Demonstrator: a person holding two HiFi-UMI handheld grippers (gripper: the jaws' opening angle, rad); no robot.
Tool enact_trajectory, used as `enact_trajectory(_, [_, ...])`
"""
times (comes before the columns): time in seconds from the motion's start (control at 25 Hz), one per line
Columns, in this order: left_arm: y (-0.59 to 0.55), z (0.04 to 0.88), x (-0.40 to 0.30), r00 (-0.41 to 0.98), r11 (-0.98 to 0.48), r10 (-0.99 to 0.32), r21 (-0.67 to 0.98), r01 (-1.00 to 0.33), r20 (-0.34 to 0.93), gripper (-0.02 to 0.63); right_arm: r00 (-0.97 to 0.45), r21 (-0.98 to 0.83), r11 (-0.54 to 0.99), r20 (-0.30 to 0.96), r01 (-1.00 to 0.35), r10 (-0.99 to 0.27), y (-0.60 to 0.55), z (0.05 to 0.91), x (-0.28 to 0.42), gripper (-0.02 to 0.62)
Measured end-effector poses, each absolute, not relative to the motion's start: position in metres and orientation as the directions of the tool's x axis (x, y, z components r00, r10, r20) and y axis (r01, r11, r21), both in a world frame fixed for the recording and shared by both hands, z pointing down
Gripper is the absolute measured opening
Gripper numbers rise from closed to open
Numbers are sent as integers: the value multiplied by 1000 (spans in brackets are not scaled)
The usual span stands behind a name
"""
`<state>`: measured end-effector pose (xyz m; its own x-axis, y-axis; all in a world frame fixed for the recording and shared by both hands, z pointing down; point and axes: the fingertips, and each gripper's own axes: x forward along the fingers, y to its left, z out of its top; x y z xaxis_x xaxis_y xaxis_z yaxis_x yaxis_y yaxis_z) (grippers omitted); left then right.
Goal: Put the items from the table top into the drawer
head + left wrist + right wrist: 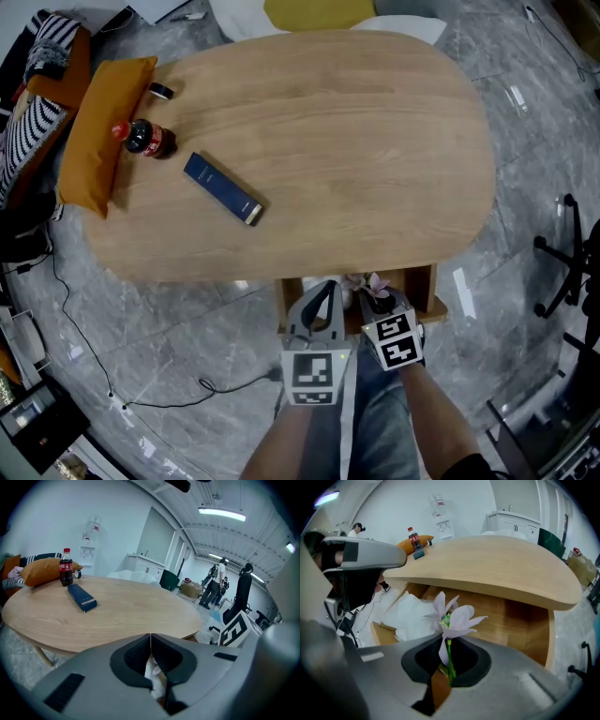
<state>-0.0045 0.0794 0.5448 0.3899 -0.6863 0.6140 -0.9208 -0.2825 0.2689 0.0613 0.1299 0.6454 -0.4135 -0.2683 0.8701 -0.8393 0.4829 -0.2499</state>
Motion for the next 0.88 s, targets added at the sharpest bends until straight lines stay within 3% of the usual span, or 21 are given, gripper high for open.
enact_trajectory(0.52, [83, 548, -2, 395, -273, -685, 288, -918, 612, 12, -390, -244, 467, 887, -850, -247, 129, 654, 63, 54])
enact_trajectory(0.88, [88, 554, -3, 385, -249, -679, 298, -922, 625, 11, -409, -289, 443, 890, -849, -203, 130, 658, 59, 147])
